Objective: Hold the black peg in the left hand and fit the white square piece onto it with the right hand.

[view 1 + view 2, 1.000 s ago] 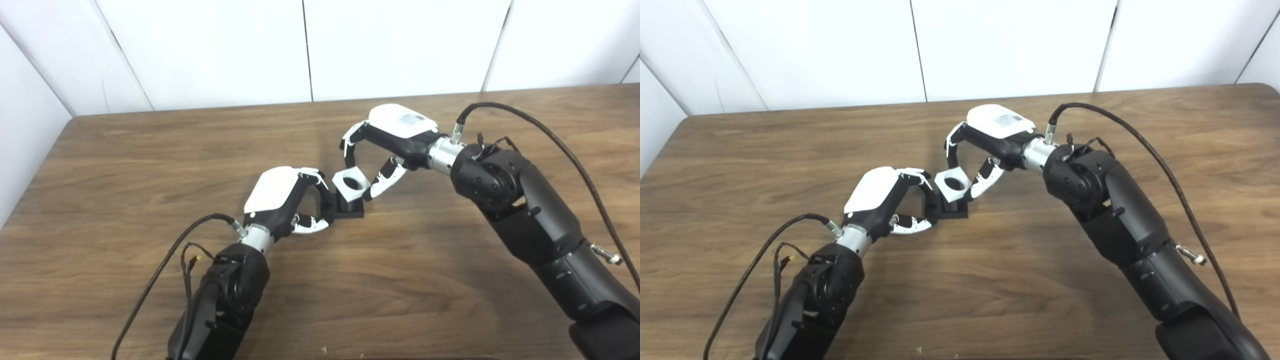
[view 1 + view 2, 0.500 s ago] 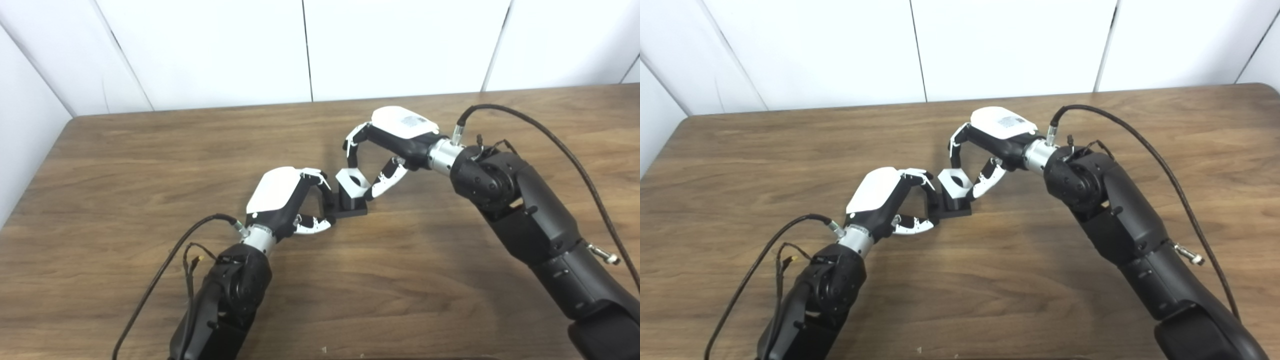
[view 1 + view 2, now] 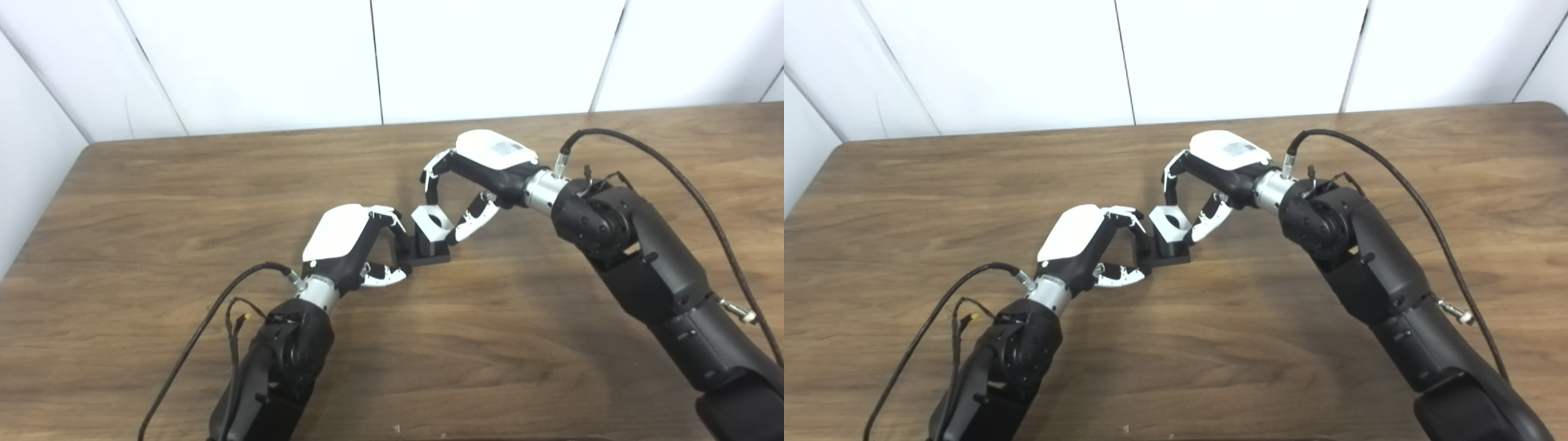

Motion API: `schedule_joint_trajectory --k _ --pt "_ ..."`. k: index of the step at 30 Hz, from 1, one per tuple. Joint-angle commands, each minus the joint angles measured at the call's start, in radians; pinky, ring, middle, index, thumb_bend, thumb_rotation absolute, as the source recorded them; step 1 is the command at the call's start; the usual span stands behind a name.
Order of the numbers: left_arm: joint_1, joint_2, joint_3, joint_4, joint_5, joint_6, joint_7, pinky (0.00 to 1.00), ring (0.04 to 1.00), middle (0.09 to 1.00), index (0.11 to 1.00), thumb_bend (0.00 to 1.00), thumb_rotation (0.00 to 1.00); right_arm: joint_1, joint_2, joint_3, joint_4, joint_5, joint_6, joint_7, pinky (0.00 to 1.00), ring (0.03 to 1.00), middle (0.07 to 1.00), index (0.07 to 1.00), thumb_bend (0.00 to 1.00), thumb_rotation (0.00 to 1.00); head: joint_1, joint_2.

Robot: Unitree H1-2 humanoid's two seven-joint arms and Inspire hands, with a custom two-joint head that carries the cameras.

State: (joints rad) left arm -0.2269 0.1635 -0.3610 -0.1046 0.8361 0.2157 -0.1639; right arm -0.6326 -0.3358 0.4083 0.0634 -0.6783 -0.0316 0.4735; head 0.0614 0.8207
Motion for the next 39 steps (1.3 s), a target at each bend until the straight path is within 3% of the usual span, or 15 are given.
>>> schedule_joint_trajectory --k 1,18,39 --pt "-0.023 0.001 -0.004 -0.01 0.013 -0.011 0.013 0.83 0.836 0.809 0.483 0.52 0.07 -0.064 0.005 -0.007 -0.045 0.003 -0.007 -0.002 0.81 0.801 0.758 0.48 0.52 0.14 0.001 0.001" --pt "-0.027 0.003 -0.008 -0.002 0.007 -0.012 0.015 0.84 0.84 0.811 0.483 0.52 0.07 -0.115 -0.016 -0.004 -0.152 0.006 -0.011 0.103 0.82 0.798 0.746 0.48 0.52 0.14 0.001 0.001" --pt "-0.032 0.008 -0.004 0.0 0.008 -0.014 0.02 0.83 0.823 0.807 0.482 0.52 0.07 -0.117 -0.043 -0.002 -0.133 0.007 -0.026 0.13 0.86 0.799 0.747 0.48 0.52 0.14 0.002 0.004"
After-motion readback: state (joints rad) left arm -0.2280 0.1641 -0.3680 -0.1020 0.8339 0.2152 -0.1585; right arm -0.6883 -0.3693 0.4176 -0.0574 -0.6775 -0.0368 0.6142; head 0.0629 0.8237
